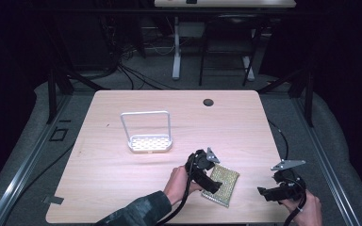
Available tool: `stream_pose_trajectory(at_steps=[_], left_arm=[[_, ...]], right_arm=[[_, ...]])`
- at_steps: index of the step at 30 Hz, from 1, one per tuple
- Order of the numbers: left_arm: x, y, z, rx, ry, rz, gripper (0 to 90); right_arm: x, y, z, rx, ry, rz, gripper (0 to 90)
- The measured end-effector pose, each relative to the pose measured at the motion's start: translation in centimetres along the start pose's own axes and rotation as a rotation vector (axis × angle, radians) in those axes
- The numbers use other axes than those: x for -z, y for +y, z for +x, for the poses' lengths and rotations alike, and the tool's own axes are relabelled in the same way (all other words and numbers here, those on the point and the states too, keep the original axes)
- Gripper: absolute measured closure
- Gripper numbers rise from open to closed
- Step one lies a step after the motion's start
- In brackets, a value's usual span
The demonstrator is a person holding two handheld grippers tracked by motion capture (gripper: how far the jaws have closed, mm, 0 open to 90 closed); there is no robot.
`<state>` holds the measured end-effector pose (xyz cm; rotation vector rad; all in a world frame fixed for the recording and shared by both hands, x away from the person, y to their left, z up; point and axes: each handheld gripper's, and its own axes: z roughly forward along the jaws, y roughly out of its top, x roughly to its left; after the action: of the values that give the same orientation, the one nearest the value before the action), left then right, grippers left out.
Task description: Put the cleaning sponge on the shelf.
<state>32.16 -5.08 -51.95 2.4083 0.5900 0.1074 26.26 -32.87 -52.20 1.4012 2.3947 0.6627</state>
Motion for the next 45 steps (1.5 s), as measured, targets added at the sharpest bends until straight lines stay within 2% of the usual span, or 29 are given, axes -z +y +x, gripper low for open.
stream_pose_trajectory(at_steps=[4,8,15,20,22,26,30,34,41,42,45], left_arm=[[-0.8,0.4,-0.5,-0.008,-0.005,0.010,14.1],[-1.8,0.6,-1.2,-0.047,-0.015,0.036,17.4],[-2.9,0.7,-1.7,-0.063,-0.026,0.058,26.5],[-3.5,0.6,-2.0,-0.080,-0.020,0.076,40.9],[-3.9,0.3,-2.3,-0.100,-0.009,0.098,47.3],[-4.0,0.1,-2.4,-0.113,0.009,0.088,51.6],[-4.0,-0.3,-2.6,-0.121,0.023,0.076,59.7],[-4.2,-0.3,-3.1,-0.141,0.064,0.084,64.8],[-4.3,-0.5,-3.4,-0.154,0.082,0.074,74.3],[-4.3,-0.6,-3.3,-0.146,0.074,0.068,76.3],[-4.3,-0.8,-3.2,-0.146,0.088,0.048,81.7]], right_arm=[[0.0,0.0,0.0,-0.001,0.003,0.005,13.4],[0.0,0.0,-0.1,-0.003,0.004,-0.003,13.3],[-0.1,0.0,-0.1,-0.006,0.005,0.002,13.4],[0.0,0.0,-0.2,-0.006,0.005,0.001,13.5],[0.0,0.0,-0.2,-0.007,0.005,0.002,13.5],[0.0,0.0,-0.1,-0.008,0.007,0.001,13.5],[0.1,0.2,-0.1,-0.002,-0.001,-0.004,13.6],[0.2,0.3,0.0,0.003,0.001,-0.006,13.7],[0.2,0.3,0.0,0.003,-0.003,-0.012,13.7],[0.2,0.4,0.1,0.001,0.003,-0.009,13.7],[0.0,0.4,0.2,0.009,0.003,-0.006,13.7]])
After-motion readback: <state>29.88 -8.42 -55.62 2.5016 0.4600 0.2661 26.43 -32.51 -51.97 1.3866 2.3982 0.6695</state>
